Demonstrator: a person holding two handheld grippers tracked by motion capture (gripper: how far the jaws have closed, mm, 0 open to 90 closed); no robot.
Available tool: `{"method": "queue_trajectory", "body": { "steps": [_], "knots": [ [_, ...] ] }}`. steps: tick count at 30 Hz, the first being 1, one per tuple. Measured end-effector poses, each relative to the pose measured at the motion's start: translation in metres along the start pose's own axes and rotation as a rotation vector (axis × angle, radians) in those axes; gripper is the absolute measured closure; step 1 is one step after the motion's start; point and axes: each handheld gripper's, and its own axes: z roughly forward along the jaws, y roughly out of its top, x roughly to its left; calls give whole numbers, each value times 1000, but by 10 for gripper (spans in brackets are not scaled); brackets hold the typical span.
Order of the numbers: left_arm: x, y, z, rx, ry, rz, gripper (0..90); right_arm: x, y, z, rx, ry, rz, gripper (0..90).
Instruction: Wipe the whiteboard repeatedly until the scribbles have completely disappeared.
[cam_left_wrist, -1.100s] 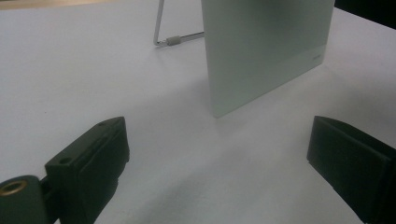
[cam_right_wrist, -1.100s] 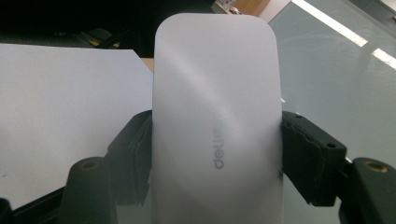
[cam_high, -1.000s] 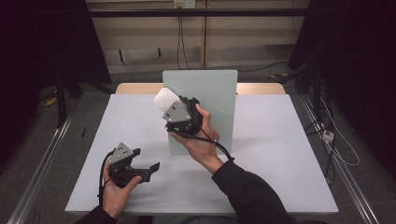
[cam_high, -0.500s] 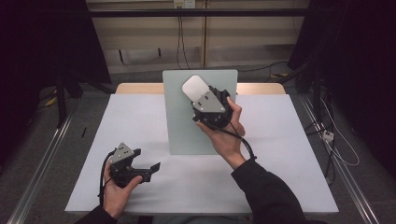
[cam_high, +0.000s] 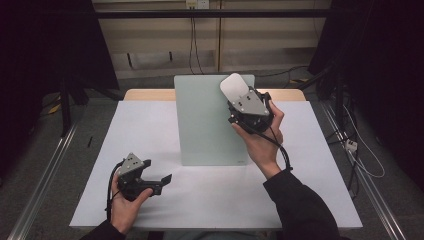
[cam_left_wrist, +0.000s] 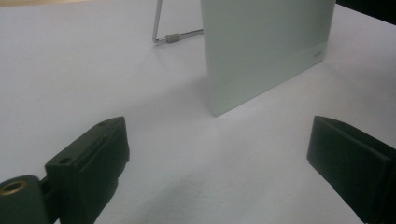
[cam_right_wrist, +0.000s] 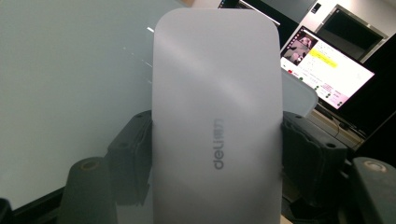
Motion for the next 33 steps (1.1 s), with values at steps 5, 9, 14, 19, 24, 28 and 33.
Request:
{"method": "queue_trajectory", "body": {
  "steps": [5, 9, 14, 19, 24, 28, 33],
  "knots": [
    [0, 0, 0, -2, 0, 0, 55, 3, 0, 1, -3, 2, 8, 319],
    [0, 0, 0, 1, -1, 3, 55, 12, 0, 2, -11, 26, -4, 319],
    [0, 0, 0, 1, -1, 3, 55, 26, 6, 6, -24, 63, -18, 319],
    [0, 0, 0, -2, -1, 1, 55, 42, 15, 12, -37, 104, -30, 319],
    [0, 0, 0, -2, -3, 2, 55, 58, 26, 18, -53, 150, -46, 319],
    [1, 0, 0, -4, -4, -3, 55, 70, 28, 21, -66, 198, -58, 319],
    [0, 1, 0, -2, -3, 3, 55, 84, 32, 25, -61, 241, -80, 318]
  ]
}}
